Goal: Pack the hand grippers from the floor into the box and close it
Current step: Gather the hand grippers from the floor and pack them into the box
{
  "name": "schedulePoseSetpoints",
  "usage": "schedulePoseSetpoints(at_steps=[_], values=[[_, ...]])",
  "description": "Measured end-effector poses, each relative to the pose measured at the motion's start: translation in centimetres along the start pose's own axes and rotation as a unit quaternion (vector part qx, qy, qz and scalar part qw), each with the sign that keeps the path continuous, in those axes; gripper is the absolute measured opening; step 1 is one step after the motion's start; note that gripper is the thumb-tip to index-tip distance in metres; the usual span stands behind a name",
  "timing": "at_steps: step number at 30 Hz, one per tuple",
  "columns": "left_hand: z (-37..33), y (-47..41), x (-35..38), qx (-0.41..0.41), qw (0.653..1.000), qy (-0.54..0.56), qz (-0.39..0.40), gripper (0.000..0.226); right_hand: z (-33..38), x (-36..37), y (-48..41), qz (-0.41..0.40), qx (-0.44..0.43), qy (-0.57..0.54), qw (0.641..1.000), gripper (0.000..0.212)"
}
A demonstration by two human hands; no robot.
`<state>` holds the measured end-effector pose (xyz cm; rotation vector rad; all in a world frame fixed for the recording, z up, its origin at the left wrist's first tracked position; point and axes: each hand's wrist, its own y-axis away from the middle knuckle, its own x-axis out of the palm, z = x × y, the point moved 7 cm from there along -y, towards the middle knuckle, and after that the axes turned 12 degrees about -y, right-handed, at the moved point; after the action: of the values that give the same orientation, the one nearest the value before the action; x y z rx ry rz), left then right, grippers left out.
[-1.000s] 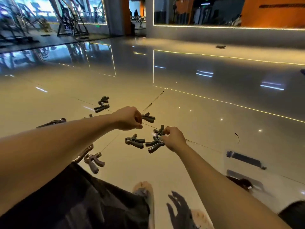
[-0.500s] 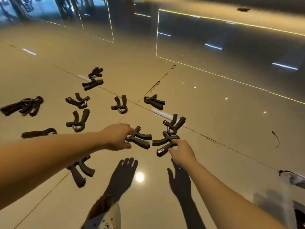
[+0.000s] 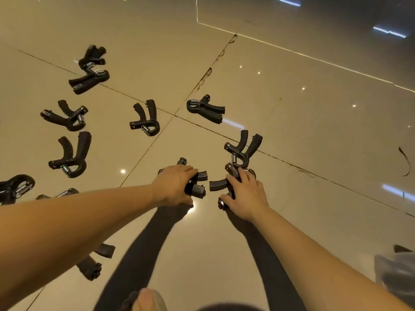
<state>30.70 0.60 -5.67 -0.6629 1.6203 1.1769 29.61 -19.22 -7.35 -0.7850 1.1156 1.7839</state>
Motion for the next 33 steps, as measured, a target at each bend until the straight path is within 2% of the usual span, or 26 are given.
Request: schedulePoseSetpoints(at_steps=[3,6,9,12,19,23,27,33], values=[[-0.1,-0.9,0.9,0.008,0.999,-0.032,0.005,0.084,-0.2,0.1,1.3,0.003,-0.003,0.015,1.0,0.075],[-0.3,-1.5,0.6,0.009,0.998,-0.068,-0.014,0.066,-1.1,-0.9,1.7,0.021,-0.021,0.02,0.999,0.083],[-0.4,-1.4,0.6,0.003,0.998,-0.048,-0.034,0.053,-1.3,-1.8,1.6,-0.011,-0.062,0.071,0.995,0.083],[-0.6,-0.8,0.9,0.01,0.999,-0.026,-0.041,0.049,-1.3,-1.2,1.2,-0.019,-0.074,0.065,0.995,0.082],[-0.3,1.2,0.1,0.015,0.997,0.023,-0.072,0.05,-1.6,0.6,2.0,-0.016,-0.059,0.02,0.998,0.071],[0.1,2.7,-1.4,0.0,0.995,0.033,-0.098,0.059,-2.1,-0.1,3.6,-0.01,-0.037,-0.005,0.999,0.069],[-0.6,4.7,-4.6,-0.024,0.987,0.062,-0.147,0.069,-2.3,-4.7,5.2,-0.046,-0.016,-0.021,0.999,0.068],[-4.9,8.7,-14.1,-0.025,0.972,0.094,-0.212,0.074,-1.2,-15.0,10.3,-0.14,-0.015,-0.049,0.989,0.07]])
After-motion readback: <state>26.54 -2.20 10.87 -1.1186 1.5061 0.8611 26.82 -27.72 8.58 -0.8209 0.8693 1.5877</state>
